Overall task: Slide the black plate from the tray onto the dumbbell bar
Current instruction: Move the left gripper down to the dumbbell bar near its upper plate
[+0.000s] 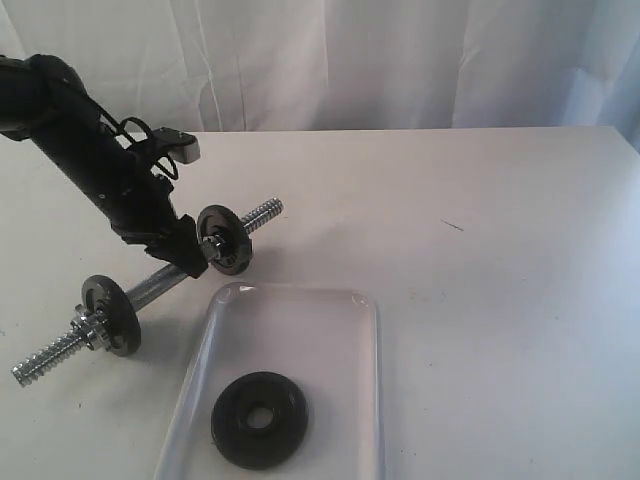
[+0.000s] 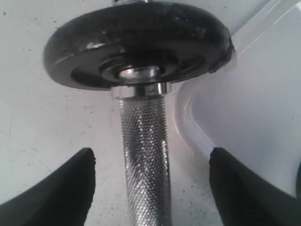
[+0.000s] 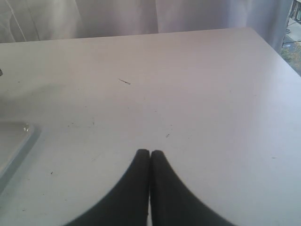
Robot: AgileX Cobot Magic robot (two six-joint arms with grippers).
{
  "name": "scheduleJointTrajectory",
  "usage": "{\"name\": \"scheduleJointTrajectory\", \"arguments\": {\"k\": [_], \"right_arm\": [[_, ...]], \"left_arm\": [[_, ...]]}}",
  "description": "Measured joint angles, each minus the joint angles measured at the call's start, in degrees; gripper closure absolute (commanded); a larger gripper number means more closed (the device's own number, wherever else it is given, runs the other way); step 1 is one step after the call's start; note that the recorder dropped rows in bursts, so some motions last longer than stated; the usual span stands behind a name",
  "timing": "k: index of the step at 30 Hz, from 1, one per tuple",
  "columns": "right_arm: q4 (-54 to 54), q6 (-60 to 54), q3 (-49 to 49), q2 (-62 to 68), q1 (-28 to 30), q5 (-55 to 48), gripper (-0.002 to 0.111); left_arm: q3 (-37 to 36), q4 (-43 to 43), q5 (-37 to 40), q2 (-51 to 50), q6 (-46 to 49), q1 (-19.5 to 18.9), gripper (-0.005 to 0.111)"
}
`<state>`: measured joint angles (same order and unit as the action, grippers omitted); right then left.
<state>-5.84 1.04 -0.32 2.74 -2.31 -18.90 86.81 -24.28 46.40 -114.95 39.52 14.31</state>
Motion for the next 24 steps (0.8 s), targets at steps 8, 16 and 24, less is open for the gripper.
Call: {"name": "scheduleJointTrajectory", "arguments": {"k": [8,16,24], "right_arm": [[0.0,0.0,0.0,0.0,0.0,0.0,0.108],[0.0,0.0,0.0,0.0,0.0,0.0,0.108],[0.0,0.0,0.0,0.0,0.0,0.0,0.108]], "left_arm": [[0.4,5.3,-0.1,-3.1,-3.5,1.5,0.037],[0.4,6.7,-0.6,-4.3,-4.7,1.5,0.037],[0.4,6.3,-0.5,-4.9,-4.8,1.5,0.037]]}}
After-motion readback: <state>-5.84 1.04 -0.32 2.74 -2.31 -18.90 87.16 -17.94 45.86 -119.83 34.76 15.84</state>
